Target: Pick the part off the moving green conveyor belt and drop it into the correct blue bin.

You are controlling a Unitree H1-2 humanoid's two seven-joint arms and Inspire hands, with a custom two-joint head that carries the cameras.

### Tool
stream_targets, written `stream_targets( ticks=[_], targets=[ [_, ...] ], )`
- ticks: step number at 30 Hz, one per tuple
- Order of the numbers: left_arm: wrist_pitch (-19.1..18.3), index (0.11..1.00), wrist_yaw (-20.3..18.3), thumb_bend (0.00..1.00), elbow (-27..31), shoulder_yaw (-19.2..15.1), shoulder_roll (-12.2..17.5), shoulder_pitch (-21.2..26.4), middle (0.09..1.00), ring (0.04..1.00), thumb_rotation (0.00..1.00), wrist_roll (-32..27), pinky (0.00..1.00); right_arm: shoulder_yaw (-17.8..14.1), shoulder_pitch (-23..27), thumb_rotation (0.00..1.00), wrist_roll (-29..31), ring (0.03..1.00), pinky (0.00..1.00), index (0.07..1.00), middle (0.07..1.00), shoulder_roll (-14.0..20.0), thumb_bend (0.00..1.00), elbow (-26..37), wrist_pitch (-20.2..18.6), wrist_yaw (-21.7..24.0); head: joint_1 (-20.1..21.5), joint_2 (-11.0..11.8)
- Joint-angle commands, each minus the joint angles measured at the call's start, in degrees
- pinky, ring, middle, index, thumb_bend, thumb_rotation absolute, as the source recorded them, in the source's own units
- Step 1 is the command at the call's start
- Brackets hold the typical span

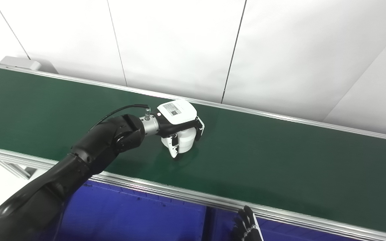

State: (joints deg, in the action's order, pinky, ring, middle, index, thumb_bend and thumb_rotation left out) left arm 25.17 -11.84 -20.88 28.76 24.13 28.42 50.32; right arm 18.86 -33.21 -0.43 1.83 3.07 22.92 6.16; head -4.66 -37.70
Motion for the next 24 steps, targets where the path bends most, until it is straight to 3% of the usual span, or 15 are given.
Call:
stream_targets(
  ticks=[1, 6, 10, 15, 19, 24],
  targets=[
    [0.8, 0.488, -0.2, 0.52, 1.8, -0.5, 0.7, 1.7, 0.482, 0.416, 0.0, -1.6, 0.37, 0.4, -0.8, 0.96, 0.5, 0.944, 0.92, 1.0, 0.968, -0.5, 0.92, 1.9, 0.5, 0.5, 0.1, 0.0],
    [-0.2, 0.477, -3.7, 0.52, 6.1, -1.0, 1.6, 1.5, 0.496, 0.442, 0.0, -3.3, 0.39, 0.6, -0.9, 0.96, 0.3, 0.933, 0.91, 1.0, 0.962, -0.8, 0.92, 2.1, 0.2, 0.3, 0.3, -0.4],
    [-1.3, 0.485, -8.1, 0.52, 14.9, -2.7, 3.3, 0.3, 0.489, 0.447, 0.0, -7.2, 0.39, 0.8, -1.1, 0.95, 0.2, 0.932, 0.91, 1.0, 0.96, -0.9, 0.91, 2.7, -0.3, 0.3, 0.4, -1.1],
    [-2.8, 0.497, -12.4, 0.52, 30.2, -6.3, 5.5, -3.0, 0.481, 0.459, 0.0, -14.3, 0.43, 1.0, -1.2, 0.96, 0.4, 0.938, 0.92, 1.0, 0.962, -0.8, 0.9, 3.9, -1.4, 0.5, -0.4, -2.9],
    [-6.0, 0.502, -15.7, 0.52, 40.3, -9.1, 6.6, -5.8, 0.474, 0.452, 0.0, -17.8, 0.42, 1.1, -1.2, 0.95, 0.8, 0.944, 0.93, 1.0, 0.966, -0.7, 0.88, 5.2, -2.3, 0.6, -1.0, -4.4],
    [-8.8, 0.502, -16.7, 0.5, 50.6, -13.1, 7.4, -14.7, 0.489, 0.446, 0.0, -20.0, 0.42, 0.9, -1.2, 0.96, 0.7, 0.943, 0.92, 1.0, 0.967, -0.3, 0.89, 7.4, -3.8, 0.6, -3.2, -7.0]
  ],
)
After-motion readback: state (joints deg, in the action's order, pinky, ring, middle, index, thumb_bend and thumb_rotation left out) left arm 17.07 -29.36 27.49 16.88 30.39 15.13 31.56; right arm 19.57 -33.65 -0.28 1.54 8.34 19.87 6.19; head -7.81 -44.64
